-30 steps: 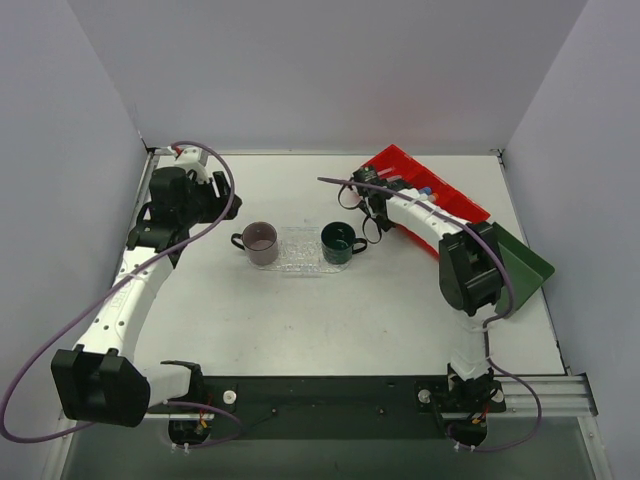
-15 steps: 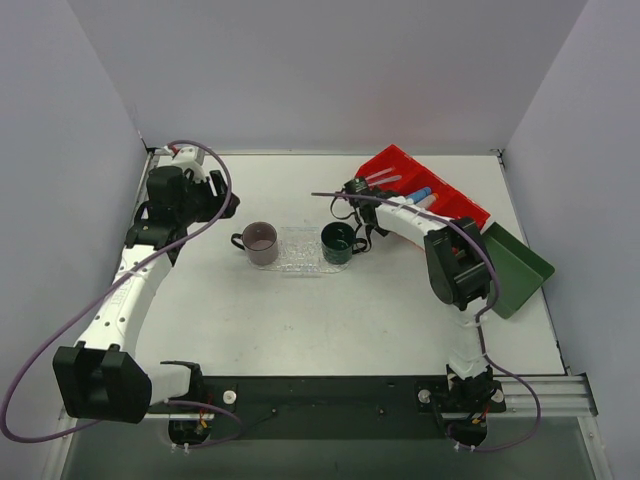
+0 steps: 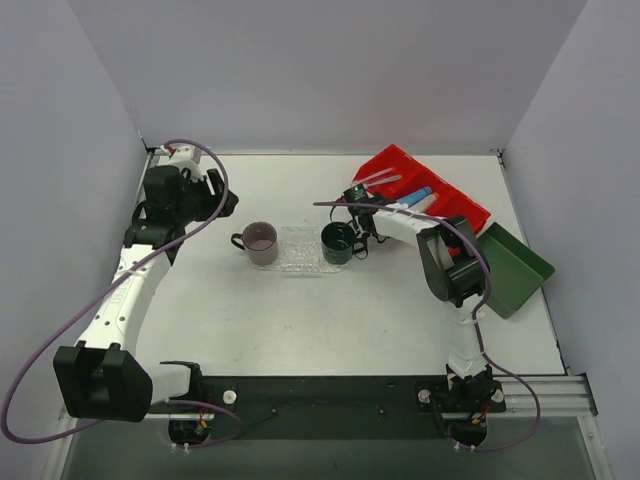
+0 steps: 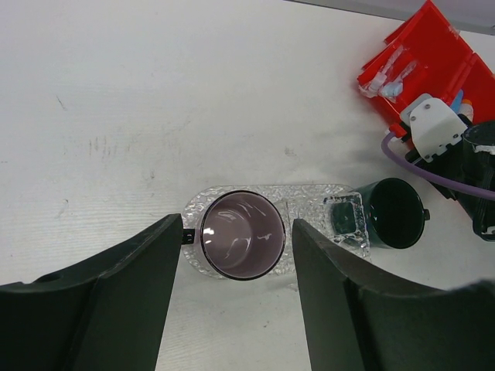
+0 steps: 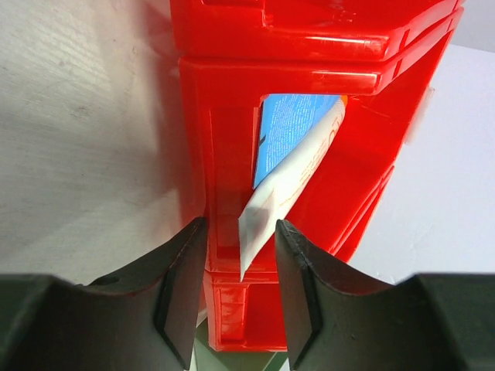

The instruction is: Prepare toiletry sets of a toothbrush and toothpaste on the tray

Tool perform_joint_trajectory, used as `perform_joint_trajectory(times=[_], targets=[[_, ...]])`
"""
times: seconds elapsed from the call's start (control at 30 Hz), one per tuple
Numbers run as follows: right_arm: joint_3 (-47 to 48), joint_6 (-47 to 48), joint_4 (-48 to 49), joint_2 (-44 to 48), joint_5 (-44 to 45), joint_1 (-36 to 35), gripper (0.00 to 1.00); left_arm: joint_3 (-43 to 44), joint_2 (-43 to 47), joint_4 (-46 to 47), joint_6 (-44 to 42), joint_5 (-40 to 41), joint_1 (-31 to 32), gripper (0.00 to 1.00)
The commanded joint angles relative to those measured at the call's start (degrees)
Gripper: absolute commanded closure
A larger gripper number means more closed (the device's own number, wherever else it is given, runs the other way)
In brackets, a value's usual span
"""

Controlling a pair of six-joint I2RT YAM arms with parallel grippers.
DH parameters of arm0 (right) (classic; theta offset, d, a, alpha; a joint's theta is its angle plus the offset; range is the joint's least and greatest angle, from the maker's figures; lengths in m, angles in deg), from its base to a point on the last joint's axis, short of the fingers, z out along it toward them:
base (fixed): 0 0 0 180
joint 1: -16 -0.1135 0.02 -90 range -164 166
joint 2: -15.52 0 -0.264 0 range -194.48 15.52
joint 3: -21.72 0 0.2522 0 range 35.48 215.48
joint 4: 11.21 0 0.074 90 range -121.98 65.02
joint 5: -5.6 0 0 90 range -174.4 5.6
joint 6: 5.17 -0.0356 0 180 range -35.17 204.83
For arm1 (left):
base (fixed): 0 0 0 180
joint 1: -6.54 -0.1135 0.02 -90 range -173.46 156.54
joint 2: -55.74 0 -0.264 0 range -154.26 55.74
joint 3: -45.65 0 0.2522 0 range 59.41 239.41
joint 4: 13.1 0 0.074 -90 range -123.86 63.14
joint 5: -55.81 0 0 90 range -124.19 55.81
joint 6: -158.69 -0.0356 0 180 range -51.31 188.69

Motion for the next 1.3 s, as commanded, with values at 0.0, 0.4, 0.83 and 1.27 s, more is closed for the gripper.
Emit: perform_joint_trajectory(times=[0.0, 0.4, 0.83, 1.27], targets=[[-1.0, 2.8, 2.2, 0.7, 5.4, -0.3, 0.65, 0.0, -0.1, 3.3, 0.5, -1.3, -0.5, 0.32], [-2.7, 5.4, 5.3, 2.4, 7.5, -0.4, 0.67, -0.2, -0.4, 3.5, 0.9, -1.9, -0.9, 0.32], [-3.6, 6.9, 7.6, 1.1, 8.4, -0.2, 0.76, -0.1, -0.4, 3.7, 1.1, -2.1, -0.9, 0.32], [-4.5, 8.3, 10.0, 0.4, 9.0, 0.1, 0.93, -0.2, -0.5, 3.7, 1.2, -2.3, -1.0, 0.32]])
